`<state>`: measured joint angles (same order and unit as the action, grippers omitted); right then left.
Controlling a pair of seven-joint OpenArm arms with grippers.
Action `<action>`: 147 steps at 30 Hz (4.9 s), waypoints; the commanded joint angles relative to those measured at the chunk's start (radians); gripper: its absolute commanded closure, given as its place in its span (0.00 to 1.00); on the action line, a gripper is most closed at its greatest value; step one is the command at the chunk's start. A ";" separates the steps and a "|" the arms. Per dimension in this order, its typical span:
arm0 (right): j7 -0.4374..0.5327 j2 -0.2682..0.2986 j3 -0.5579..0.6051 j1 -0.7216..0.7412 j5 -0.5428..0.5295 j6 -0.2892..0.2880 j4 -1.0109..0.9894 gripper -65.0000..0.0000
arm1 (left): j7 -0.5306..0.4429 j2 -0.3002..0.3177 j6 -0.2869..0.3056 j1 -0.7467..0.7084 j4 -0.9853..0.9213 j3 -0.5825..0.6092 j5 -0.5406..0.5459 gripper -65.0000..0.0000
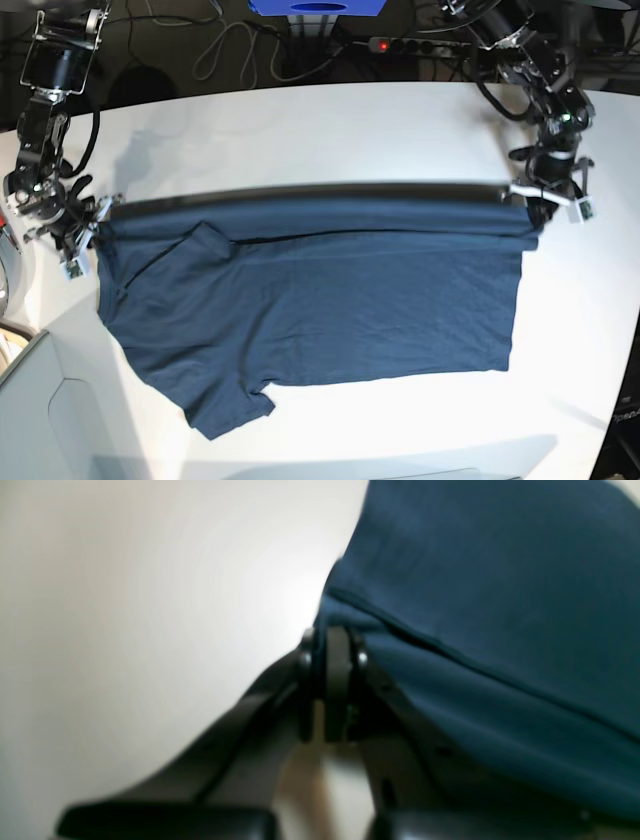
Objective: Fold the T-shirt properly
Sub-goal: 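Drag the shirt back toward the robot with both grippers, then move both grippers to the hem edge of the shirt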
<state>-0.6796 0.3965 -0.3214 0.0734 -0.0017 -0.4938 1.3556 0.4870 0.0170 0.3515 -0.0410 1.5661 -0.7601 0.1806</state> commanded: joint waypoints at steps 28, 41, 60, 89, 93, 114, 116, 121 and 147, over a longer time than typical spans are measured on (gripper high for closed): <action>-0.093 0.054 0.020 0.177 -0.002 -0.009 0.146 1.00 | -0.034 0.064 -0.004 -0.001 0.122 0.104 0.010 1.00; -0.084 0.035 0.003 -0.134 -0.002 -0.009 0.256 1.00 | -0.043 -0.033 -0.002 -0.201 0.170 0.072 0.012 1.00; -0.087 0.038 -0.101 -0.392 -0.001 -0.009 0.358 0.99 | -0.043 -0.079 -0.002 -0.457 0.284 0.070 0.012 1.00; -0.094 0.031 -0.186 -0.475 -0.002 -0.009 0.397 0.48 | -0.034 -0.084 -0.007 -0.601 0.348 0.047 0.010 0.66; -0.094 -0.001 -0.270 -0.475 -0.002 -0.009 0.511 0.46 | -0.034 -0.142 -0.004 -0.575 0.455 -0.023 0.012 0.65; -0.202 -0.024 -0.018 -0.056 -0.002 -0.009 0.471 0.45 | -0.040 0.016 -0.013 0.172 0.013 0.081 -0.201 0.57; -0.199 -0.024 -0.018 -0.057 -0.002 -0.009 0.457 0.45 | -0.035 0.024 -0.013 0.249 -0.091 0.090 -0.226 0.57; -0.199 -0.023 -0.022 -0.059 -0.002 -0.009 0.437 0.45 | -0.044 0.091 -0.013 0.412 -0.387 0.092 -0.252 0.57; -0.180 -0.026 -0.018 0.092 -0.002 -0.009 0.345 0.46 | -0.314 0.162 -0.015 0.511 -0.804 0.199 -0.247 0.91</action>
<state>-0.8780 0.3542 -0.3328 0.1455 -0.0044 -0.4961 1.6852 0.1608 0.1699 0.3340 0.4522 0.7517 -0.5613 -0.0669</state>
